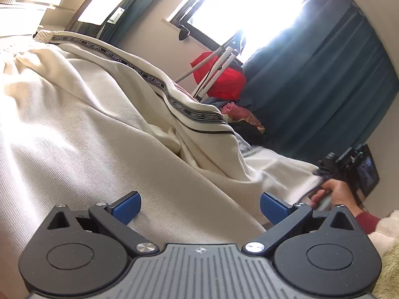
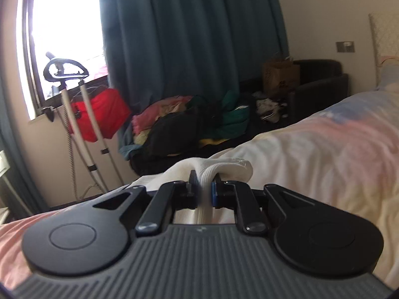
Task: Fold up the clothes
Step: 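Fold the held leg over the other leg and open the right gripper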
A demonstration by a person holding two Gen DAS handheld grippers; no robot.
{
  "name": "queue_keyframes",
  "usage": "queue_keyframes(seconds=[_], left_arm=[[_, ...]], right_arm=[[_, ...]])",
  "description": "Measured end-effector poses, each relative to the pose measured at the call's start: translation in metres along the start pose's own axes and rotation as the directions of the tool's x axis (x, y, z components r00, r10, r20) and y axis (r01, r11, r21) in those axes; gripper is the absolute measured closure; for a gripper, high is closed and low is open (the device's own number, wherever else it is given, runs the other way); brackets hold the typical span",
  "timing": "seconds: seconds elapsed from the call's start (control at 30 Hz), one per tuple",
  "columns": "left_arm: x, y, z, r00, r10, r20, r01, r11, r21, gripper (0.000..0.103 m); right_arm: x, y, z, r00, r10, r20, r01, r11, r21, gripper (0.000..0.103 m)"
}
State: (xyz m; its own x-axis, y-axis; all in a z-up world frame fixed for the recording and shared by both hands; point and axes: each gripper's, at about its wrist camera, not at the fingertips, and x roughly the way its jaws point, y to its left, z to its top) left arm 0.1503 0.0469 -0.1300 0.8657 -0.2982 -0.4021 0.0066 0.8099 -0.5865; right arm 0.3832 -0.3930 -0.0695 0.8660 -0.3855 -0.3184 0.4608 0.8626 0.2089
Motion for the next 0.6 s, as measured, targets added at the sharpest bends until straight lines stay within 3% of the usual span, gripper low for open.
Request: queue_keyframes(seconds=[0.1, 0.23, 0.43, 0.53, 0.6], left_arm=[[-0.003, -0.002, -0.001, 1.000, 0.002, 0.005, -0.002, 1.000, 0.008, 0.001], [-0.005, -0.004, -0.002, 1.000, 0.008, 0.006, -0.008, 1.000, 0.021, 0.001], [-0.007, -0.004, -0.007, 1.000, 0.021, 0.009, -0.021, 0.998, 0.055, 0.001], [-0.008, -0.005, -0.008, 1.000, 0.027, 0.009, -0.027, 0.997, 0.070, 0.001], [-0.007, -0.006, -0.008, 1.000, 0.026, 0.009, -0.027, 0.997, 0.078, 0.001]], right_arm=[[-0.013, -0.059, 0.022, 0.992, -0.128, 0.013, 0.128, 0.992, -0.013, 0.090], [-0.023, -0.108, 0.008, 0.971, -0.231, -0.058, 0.221, 0.964, -0.147, 0.090], [-0.027, -0.120, -0.023, 0.959, -0.251, -0.131, 0.215, 0.947, -0.240, 0.090], [-0.040, -0.120, -0.012, 0.974, -0.227, -0.021, 0.216, 0.948, -0.234, 0.090], [-0.045, -0.126, -0.011, 0.967, -0.251, 0.037, 0.251, 0.928, -0.275, 0.090]])
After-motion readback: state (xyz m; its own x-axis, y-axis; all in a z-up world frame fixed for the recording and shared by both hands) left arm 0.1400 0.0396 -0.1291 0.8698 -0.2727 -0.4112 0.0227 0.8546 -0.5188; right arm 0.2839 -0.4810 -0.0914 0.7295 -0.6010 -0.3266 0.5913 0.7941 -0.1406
